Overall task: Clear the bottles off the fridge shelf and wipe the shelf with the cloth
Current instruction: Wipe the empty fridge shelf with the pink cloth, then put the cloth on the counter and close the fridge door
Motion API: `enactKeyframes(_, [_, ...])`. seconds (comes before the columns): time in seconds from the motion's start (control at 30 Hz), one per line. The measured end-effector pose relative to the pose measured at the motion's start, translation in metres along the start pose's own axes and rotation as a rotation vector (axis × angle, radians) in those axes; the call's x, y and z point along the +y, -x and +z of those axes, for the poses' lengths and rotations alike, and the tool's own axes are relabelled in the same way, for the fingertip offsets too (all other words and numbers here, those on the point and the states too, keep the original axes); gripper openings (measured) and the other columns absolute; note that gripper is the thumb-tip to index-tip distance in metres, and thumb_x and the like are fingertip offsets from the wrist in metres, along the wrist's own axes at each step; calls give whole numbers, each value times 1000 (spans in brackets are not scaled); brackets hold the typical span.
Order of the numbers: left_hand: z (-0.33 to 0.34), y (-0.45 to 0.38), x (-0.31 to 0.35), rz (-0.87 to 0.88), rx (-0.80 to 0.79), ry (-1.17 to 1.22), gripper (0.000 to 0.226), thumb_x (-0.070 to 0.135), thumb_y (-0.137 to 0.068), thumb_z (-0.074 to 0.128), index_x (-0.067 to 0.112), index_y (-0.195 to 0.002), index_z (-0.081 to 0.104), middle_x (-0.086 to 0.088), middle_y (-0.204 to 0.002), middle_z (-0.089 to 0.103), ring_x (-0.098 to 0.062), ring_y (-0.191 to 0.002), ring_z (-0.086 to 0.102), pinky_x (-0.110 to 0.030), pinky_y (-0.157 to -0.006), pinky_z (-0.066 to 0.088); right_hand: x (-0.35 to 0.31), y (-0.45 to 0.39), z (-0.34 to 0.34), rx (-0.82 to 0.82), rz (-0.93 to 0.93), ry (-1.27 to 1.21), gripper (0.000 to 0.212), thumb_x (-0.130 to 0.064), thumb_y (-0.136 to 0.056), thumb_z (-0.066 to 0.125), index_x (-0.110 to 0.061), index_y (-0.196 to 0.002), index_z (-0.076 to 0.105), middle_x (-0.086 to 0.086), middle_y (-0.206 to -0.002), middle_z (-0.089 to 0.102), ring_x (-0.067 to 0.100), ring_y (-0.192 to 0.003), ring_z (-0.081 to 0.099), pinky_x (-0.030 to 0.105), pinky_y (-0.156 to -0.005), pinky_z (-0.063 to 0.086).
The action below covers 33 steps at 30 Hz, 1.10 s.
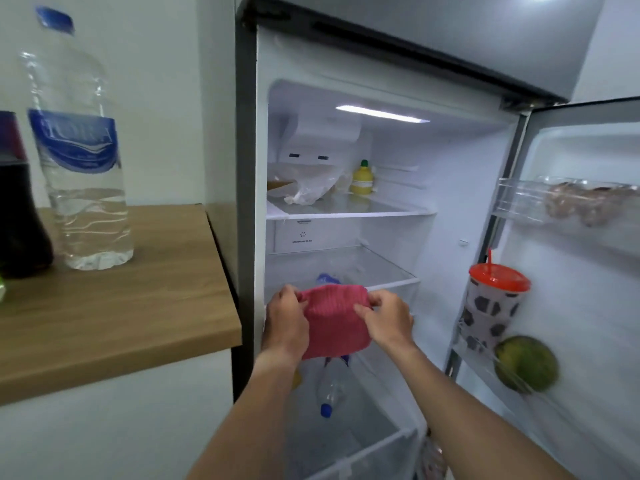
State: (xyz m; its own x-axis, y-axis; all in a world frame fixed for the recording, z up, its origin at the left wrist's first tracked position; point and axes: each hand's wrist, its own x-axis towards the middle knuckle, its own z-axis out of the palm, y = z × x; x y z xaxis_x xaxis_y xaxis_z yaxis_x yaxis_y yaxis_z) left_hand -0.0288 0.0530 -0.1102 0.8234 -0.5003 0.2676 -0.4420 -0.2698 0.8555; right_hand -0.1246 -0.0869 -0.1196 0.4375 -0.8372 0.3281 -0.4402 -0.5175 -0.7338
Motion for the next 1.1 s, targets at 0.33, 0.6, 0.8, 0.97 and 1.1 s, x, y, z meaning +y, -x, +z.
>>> enactKeyframes(0.33, [-82, 55, 82, 490, 130, -122, 16, 13, -104, 36, 7, -100, 50, -13, -103, 58, -29, -98, 54, -46, -86, 49, -72, 60, -86, 198, -153, -187, 16, -27, -84, 75, -24, -80, 60, -9, -82, 63, 22, -89, 64, 40, -86, 50])
enactKeyframes(0.6, [-174, 64, 87, 509, 226, 12, 18, 22, -107, 32, 16, -94, 44, 0, -69, 59, -14, -61, 60, -22, -51, 44, -163, 97, -88, 166, -307, -314, 17, -25, -84, 75, -27, -78, 59, -8, -77, 67, 10, -73, 64, 42, -76, 58])
enactKeyframes(0.8, [-249, 47, 37, 514, 399, -127, 14, 20, -107, 33, 17, -100, 45, -3, -71, 58, -21, -66, 60, -28, -58, 41, -221, 118, -26, 22, -448, -287, 20, -31, -84, 75, -28, -81, 56, -8, -79, 64, 7, -72, 62, 31, -68, 55])
enactKeyframes(0.97, [-277, 45, -10, 293, 420, -274, 14, 12, -103, 39, 3, -109, 47, -22, -96, 65, -42, -89, 63, -52, -78, 49, -240, 129, 34, -78, -491, -245, 19, -26, -84, 76, -23, -88, 58, -10, -87, 61, 7, -78, 59, 20, -69, 45])
enactKeyframes(1.1, [-285, 42, -33, 142, 397, -376, 18, 11, -100, 48, 3, -114, 53, -22, -102, 66, -43, -96, 63, -52, -84, 50, -242, 128, 71, -176, -452, -153, 28, -25, -85, 76, -14, -107, 61, -2, -97, 61, 14, -88, 61, 24, -69, 47])
